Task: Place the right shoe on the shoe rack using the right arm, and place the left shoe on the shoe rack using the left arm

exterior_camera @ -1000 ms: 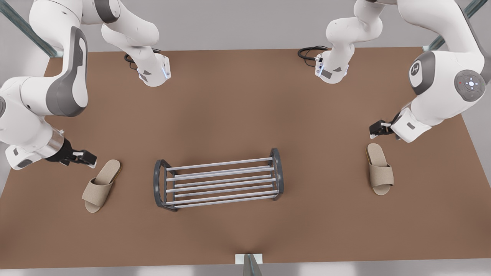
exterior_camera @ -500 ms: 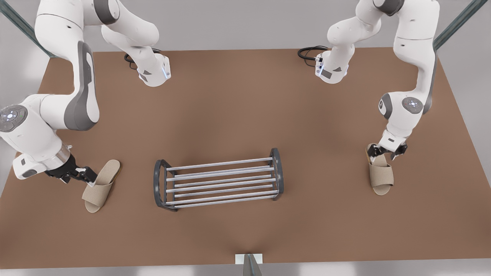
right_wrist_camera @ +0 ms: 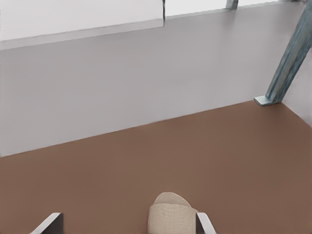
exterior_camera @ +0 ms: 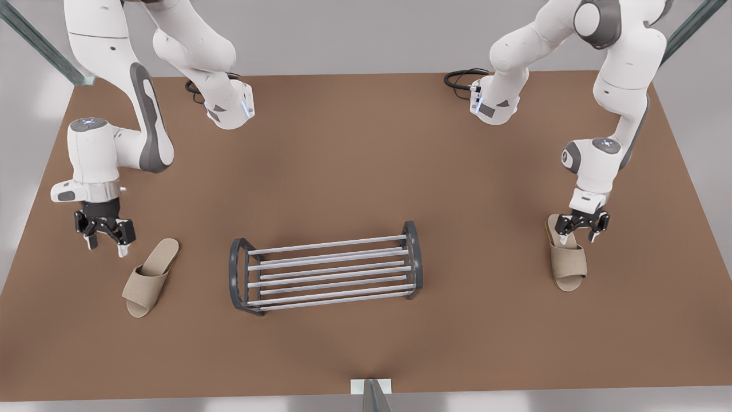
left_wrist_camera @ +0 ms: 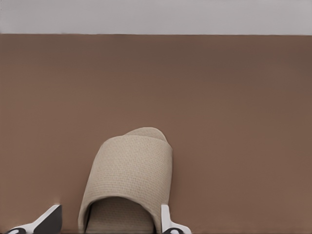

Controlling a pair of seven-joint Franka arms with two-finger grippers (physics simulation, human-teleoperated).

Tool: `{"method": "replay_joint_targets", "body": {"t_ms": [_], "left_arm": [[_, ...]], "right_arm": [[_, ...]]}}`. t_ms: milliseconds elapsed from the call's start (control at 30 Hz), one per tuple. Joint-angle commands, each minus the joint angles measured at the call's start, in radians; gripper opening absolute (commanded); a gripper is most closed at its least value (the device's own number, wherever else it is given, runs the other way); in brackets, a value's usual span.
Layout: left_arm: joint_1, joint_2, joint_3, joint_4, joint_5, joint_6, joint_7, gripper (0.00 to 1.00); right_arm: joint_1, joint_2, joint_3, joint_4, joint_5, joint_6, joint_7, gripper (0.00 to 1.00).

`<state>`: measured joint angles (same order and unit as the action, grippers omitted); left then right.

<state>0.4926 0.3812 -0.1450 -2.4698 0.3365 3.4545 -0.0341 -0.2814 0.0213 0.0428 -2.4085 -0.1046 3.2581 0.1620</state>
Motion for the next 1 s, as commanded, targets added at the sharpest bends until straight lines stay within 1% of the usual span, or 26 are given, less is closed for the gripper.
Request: {"method": "replay_joint_targets", "body": {"t_ms": [0, 67, 167, 233, 300, 433, 500, 533, 600, 733, 800, 867, 900, 967], "left_arm": [[0.007, 0.031, 0.005, 0.009, 0.003, 0.041, -0.004, 0.99], [0.007, 0.058, 0.021, 0.017, 0.001, 0.041, -0.004, 0.99], [0.006, 0.088, 0.041, 0.054, 0.012, 0.041, -0.003, 0.99], [0.006, 0.108, 0.054, 0.064, 0.042, 0.041, -0.003, 0.99], [0.007, 0.12, 0.054, 0.071, 0.058, 0.041, -0.003, 0.99], [0.007, 0.157, 0.056, 0.098, 0.081, 0.041, -0.004, 0.99], [0.011, 0.173, 0.058, 0.115, 0.087, 0.041, -0.003, 0.99], [0.057, 0.174, 0.059, 0.126, 0.159, 0.041, -0.003, 0.99], [0.055, 0.179, 0.059, 0.135, 0.161, 0.041, -0.003, 0.99], [0.049, 0.182, 0.058, 0.141, 0.157, 0.041, -0.003, 0.99], [0.049, 0.182, 0.058, 0.141, 0.157, 0.041, -0.003, 0.98], [0.047, 0.183, 0.058, 0.143, 0.153, 0.041, -0.003, 0.97], [0.047, 0.183, 0.056, 0.143, 0.153, 0.041, -0.004, 0.97], [0.046, 0.188, 0.056, 0.143, 0.15, 0.041, -0.004, 0.92]], "right_arm": [[0.03, -0.017, 0.002, -0.046, 0.0, 0.247, 0.011, 1.0], [0.03, -0.009, 0.002, -0.103, -0.001, 0.247, 0.016, 1.0], [0.011, 0.058, 0.0, -0.115, 0.0, 0.249, 0.005, 1.0], [0.011, 0.077, 0.0, -0.133, 0.0, 0.249, 0.004, 1.0], [0.025, 0.138, 0.0, -0.126, 0.002, 0.249, 0.004, 1.0], [0.031, 0.157, 0.002, -0.13, 0.003, 0.249, 0.007, 1.0], [0.031, 0.215, 0.002, -0.113, 0.009, 0.249, 0.007, 1.0], [0.031, 0.238, 0.003, -0.107, 0.009, 0.25, 0.007, 1.0], [0.025, 0.292, 0.002, -0.075, 0.009, 0.25, 0.007, 1.0], [-0.035, 0.29, 0.0, -0.073, -0.006, 0.25, -0.035, 1.0], [-0.096, 0.304, 0.002, -0.073, -0.069, 0.252, -0.056, 1.0], [-0.119, 0.33, 0.002, -0.07, -0.09, 0.252, -0.056, 1.0], [-0.127, 0.33, 0.002, -0.07, -0.093, 0.252, -0.056, 1.0], [-0.136, 0.356, 0.002, -0.063, -0.106, 0.252, -0.056, 1.0]]}}
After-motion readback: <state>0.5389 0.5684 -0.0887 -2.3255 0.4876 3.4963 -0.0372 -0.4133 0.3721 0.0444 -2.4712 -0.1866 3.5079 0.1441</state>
